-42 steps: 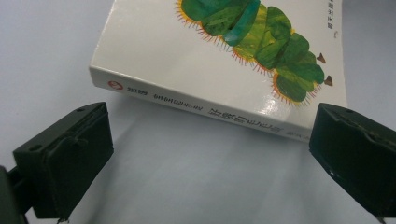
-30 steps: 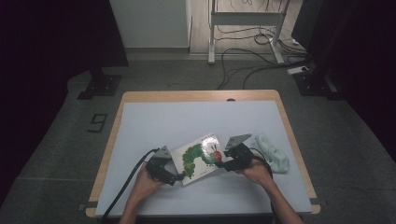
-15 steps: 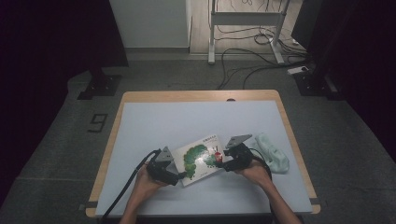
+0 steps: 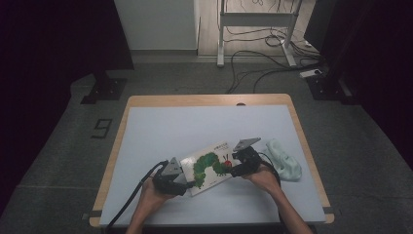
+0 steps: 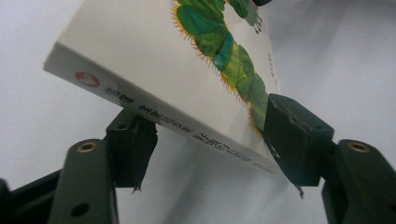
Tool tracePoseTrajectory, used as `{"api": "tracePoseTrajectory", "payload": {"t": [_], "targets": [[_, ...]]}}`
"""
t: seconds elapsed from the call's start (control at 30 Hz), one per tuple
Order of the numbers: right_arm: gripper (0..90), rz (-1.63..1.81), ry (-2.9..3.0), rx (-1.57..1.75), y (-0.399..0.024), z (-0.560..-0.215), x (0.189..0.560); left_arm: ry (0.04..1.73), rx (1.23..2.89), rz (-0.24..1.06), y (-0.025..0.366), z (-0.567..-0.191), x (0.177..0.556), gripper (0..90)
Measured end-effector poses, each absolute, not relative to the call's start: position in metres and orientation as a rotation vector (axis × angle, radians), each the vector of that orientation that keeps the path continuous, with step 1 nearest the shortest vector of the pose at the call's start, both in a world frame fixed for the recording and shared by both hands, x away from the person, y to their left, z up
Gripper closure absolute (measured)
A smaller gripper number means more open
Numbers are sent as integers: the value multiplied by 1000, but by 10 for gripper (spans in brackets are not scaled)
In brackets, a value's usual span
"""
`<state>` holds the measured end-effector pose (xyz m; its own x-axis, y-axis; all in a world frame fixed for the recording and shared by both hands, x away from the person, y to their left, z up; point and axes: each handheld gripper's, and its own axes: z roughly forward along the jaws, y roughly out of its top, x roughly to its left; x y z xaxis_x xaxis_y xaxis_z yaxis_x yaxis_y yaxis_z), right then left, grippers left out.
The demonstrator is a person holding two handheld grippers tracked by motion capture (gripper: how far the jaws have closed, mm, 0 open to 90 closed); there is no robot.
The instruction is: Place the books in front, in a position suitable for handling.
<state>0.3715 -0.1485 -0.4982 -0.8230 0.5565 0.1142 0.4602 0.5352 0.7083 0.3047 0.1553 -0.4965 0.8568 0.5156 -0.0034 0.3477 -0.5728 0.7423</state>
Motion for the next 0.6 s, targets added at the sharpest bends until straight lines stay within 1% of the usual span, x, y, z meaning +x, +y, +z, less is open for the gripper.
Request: {"api": "tracePoseTrajectory", "payload": {"t": [0.07, 0.17, 0.37, 0.6], "targets": [[318, 1186, 2634, 881, -148, -497, 371, 625, 2230, 272, 155, -496, 304, 379], [352, 1187, 2615, 877, -147, -495, 371, 624, 2215, 276, 156, -493, 303, 430], [362, 1202, 2587, 890, -146, -489, 372, 632, 2225, 320, 153, -489, 303, 452], [392, 1241, 2537, 884, -148, -484, 373, 619, 2203, 379, 153, -481, 302, 563]]}}
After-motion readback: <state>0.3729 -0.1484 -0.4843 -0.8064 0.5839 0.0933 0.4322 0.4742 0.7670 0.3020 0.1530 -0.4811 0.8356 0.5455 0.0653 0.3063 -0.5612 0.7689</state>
